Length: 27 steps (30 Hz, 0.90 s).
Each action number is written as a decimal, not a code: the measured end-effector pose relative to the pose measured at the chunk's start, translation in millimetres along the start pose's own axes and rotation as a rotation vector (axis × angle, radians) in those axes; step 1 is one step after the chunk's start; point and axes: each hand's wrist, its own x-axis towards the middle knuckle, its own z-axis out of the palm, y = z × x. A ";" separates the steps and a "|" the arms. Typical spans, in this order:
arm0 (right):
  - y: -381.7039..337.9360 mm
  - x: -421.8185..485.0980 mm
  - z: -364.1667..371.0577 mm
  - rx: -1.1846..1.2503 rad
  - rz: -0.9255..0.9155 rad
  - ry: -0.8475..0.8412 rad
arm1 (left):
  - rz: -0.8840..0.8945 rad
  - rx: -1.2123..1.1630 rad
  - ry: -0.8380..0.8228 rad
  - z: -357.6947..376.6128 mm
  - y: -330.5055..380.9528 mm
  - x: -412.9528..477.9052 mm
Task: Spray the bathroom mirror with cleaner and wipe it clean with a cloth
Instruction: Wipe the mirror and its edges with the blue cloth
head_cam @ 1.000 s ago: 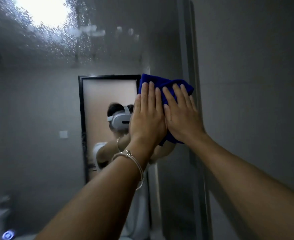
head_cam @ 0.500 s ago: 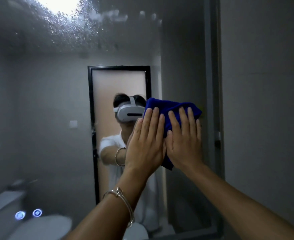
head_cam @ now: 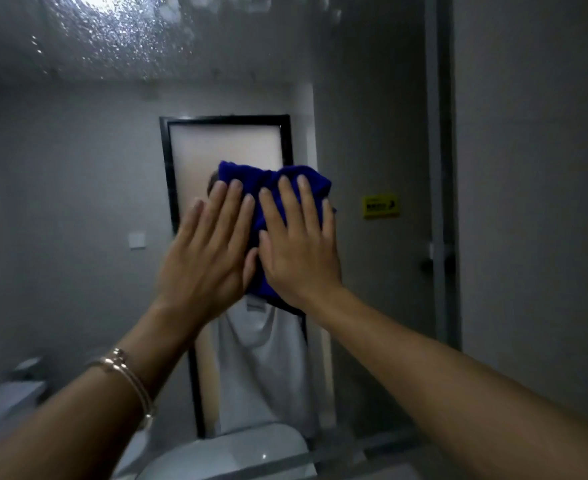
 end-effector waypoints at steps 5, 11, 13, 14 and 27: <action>-47.3 65.5 -3.8 -0.016 -0.074 -0.020 | -0.075 0.094 0.014 -18.0 -67.7 11.3; -54.5 65.6 3.5 -0.007 -0.060 0.011 | -0.286 0.026 0.031 -12.9 -47.3 7.3; -49.9 57.5 5.4 0.013 -0.082 0.026 | -0.309 0.020 0.005 -10.8 -37.6 2.3; -47.0 53.0 6.7 0.029 -0.096 0.031 | -0.302 0.017 -0.009 -10.7 -34.1 -0.2; 50.5 -15.1 -2.5 0.005 -0.145 0.020 | -0.215 -0.041 -0.109 -7.7 68.9 18.7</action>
